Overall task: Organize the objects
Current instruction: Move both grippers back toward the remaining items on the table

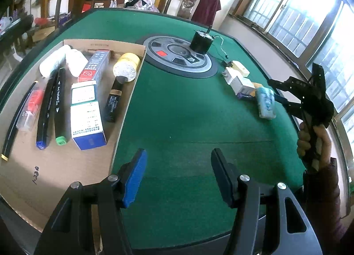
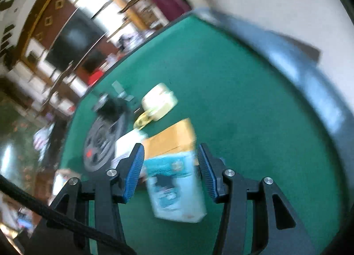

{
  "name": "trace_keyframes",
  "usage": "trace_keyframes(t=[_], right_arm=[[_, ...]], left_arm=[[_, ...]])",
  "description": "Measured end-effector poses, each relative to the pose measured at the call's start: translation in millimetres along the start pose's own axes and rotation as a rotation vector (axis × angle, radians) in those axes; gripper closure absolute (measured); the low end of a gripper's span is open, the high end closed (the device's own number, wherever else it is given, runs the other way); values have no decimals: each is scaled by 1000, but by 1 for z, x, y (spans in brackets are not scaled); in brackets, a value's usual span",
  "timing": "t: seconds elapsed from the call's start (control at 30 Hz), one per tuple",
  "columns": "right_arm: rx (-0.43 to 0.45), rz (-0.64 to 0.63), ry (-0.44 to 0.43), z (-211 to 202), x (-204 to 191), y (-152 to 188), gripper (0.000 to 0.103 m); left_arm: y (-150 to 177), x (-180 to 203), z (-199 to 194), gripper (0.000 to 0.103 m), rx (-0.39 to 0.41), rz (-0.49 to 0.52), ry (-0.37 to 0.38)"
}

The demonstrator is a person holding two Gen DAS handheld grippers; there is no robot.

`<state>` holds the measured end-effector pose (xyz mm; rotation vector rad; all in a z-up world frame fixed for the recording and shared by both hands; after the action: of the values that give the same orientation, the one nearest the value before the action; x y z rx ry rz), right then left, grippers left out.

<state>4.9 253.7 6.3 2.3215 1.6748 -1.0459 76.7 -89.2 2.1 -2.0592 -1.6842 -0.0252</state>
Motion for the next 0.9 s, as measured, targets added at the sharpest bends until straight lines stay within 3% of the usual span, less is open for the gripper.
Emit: trace_keyframes(t=[0.07, 0.13, 0.17, 0.27, 0.37, 0.5, 0.6, 0.73, 0.8, 0.9], right_arm=[[-121, -102, -151, 19, -27, 13, 53], [-295, -218, -364, 37, -60, 35, 53], [-356, -277, -423, 42, -76, 46, 53], [-304, -361, -310, 41, -98, 52, 52], [-225, -318, -230, 39, -92, 40, 52], [-149, -197, -249, 39, -63, 22, 50], [-161, -140, -271, 43, -52, 16, 50], [-162, -207, -240, 45, -76, 13, 49], [-179, -269, -185, 55, -100, 13, 42], [-160, -328, -53, 80, -126, 4, 42]], left_arm=[[-1, -1, 1, 49, -3, -5, 3], [-1, -2, 3, 49, -11, -10, 13], [-1, -2, 4, 49, -16, -12, 23], [-1, -2, 7, 49, -25, -12, 30], [-2, -1, 12, 49, -40, -14, 39], [-8, 8, 17, 48, -46, 5, 34], [-13, 13, 21, 48, -57, -4, 50], [-17, 20, 23, 48, -48, 10, 25], [-16, 21, 22, 48, -45, 14, 22], [-15, 19, 20, 48, -47, 10, 21]])
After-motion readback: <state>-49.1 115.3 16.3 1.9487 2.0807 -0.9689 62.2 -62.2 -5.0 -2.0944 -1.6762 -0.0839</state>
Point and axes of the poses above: each gripper's, at about its wrist camera, not at the fingertips, and z roughly the way its jaws point, x to its right, y to its underside, the point moved 3 cm from there along z, roughly the way its jaws point, and after that the axes turned 14 degrees about -x, right-handed, at the moved point
